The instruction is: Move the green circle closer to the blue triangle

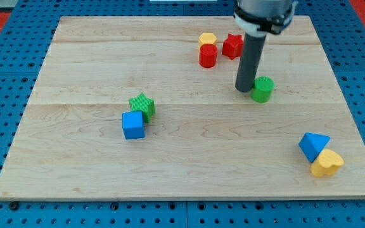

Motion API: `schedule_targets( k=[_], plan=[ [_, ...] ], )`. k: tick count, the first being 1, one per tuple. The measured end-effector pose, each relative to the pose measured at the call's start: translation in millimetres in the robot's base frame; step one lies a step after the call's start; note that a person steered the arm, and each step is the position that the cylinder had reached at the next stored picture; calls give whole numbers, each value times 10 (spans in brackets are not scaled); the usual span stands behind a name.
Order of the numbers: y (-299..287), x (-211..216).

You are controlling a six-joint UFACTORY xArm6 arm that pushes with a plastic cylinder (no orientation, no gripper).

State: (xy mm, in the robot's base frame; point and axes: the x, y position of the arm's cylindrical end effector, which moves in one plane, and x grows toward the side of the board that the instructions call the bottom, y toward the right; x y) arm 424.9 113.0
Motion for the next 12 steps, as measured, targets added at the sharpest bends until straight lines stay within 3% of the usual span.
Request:
schedule_targets(
  k=[1, 2, 3, 5, 12],
  plan=[
    [53, 106],
    [-81, -205],
    [410, -80],
    [479, 487],
    [969, 331]
  ],
)
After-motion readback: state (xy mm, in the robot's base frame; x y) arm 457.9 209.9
